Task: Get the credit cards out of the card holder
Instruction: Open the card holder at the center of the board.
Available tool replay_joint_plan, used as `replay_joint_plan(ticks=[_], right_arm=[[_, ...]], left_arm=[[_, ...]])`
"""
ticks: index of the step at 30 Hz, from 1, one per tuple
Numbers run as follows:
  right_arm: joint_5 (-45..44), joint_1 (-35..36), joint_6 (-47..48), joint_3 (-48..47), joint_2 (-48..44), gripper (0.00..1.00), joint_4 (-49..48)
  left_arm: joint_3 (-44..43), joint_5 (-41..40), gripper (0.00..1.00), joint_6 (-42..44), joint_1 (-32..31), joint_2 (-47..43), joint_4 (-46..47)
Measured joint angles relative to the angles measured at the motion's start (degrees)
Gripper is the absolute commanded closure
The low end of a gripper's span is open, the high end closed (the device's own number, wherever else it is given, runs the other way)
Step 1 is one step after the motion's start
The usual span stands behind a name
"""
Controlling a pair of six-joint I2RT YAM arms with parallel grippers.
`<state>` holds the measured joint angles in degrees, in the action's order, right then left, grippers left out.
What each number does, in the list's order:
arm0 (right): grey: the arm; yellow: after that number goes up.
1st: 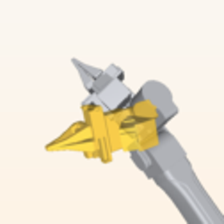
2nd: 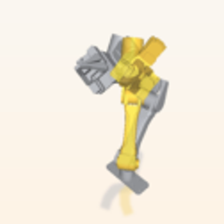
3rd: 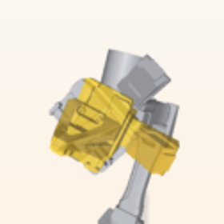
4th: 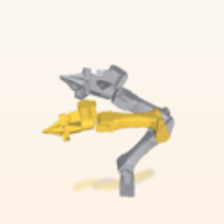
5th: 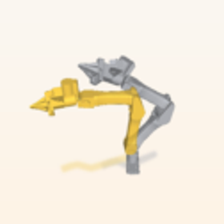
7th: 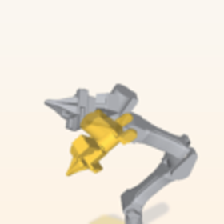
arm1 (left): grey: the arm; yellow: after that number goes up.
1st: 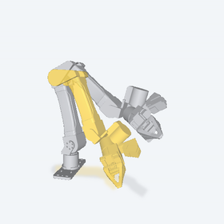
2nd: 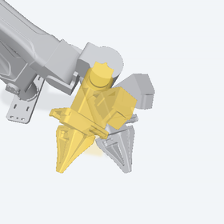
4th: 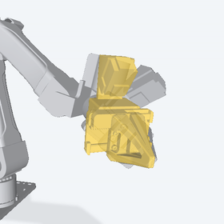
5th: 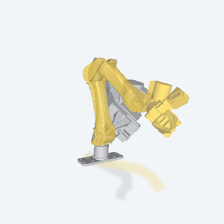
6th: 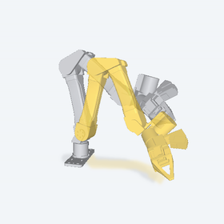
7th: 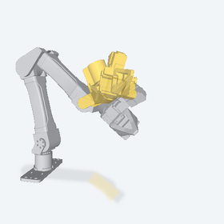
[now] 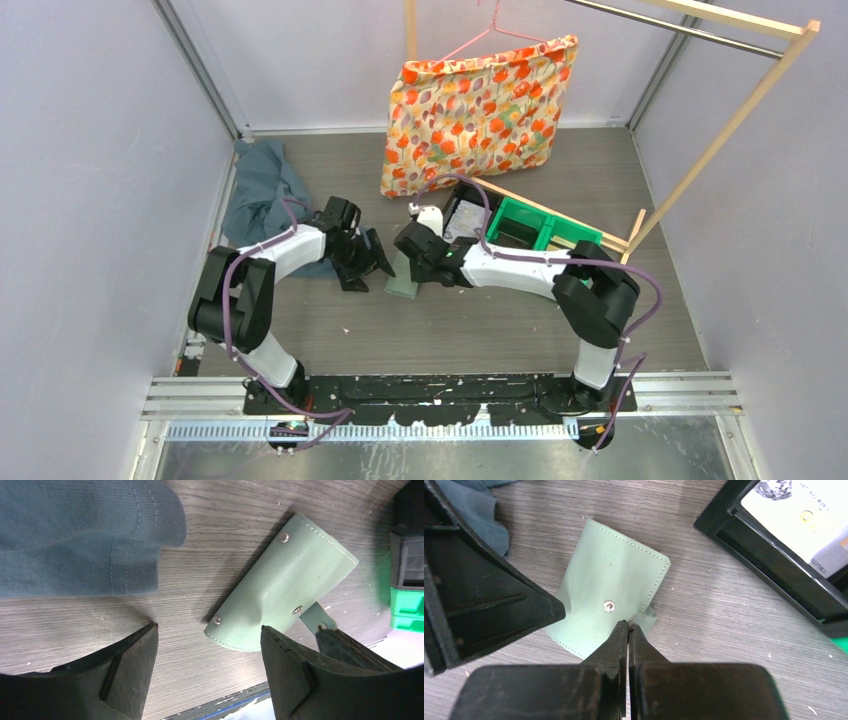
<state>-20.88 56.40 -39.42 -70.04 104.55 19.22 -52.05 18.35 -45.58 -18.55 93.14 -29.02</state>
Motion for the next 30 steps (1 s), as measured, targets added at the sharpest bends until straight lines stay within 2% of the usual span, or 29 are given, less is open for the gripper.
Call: replay_joint_plan(ticks=[7, 9, 11, 13, 17, 23, 27, 30], right_arm=[[0.63, -0.79, -2.51, 6.99, -7.15, 0.98, -2.67], [0.83, -1.2, -3.48, 10.14, -9.55, 0.89, -3.37], [1.07, -1.79, -4.74, 14.1, -12.46, 0.71, -4.07], [1.18, -2.23, -5.9, 17.86, -15.15, 0.59, -4.28], [1.25, -2.91, -7.41, 23.67, -18.4, 0.48, -3.58], [0.85, -3.78, -8.33, 27.23, -23.69, 0.47, -0.98], [-1.05, -3.98, -9.05, 28.04, -31.93, 0.47, 0.81], [-3.5, -4.09, -10.21, 30.34, -40.0, 0.46, 1.92]], left_arm=[[-0.39, -2.64, 0.24, 1.51, -0.48, -0.66, -2.89], [-0.72, -3.87, 0.23, 2.27, -0.81, -1.05, -4.17], [-1.73, -5.77, 0.22, 3.1, -1.86, -1.77, -5.97], [-3.23, -7.93, 0.2, 4.31, -3.76, -2.69, -7.43], [-8.0, -13.6, 0.2, 7.1, -10.01, -3.61, -9.9], [-16.81, -24.37, 0.19, 11.74, -21.66, -2.49, -13.79], [-21.86, -28.04, 0.21, 13.68, -26.16, 0.59, -16.37], [-22.32, -32.15, 0.23, 13.94, -29.16, 1.79, -17.11]])
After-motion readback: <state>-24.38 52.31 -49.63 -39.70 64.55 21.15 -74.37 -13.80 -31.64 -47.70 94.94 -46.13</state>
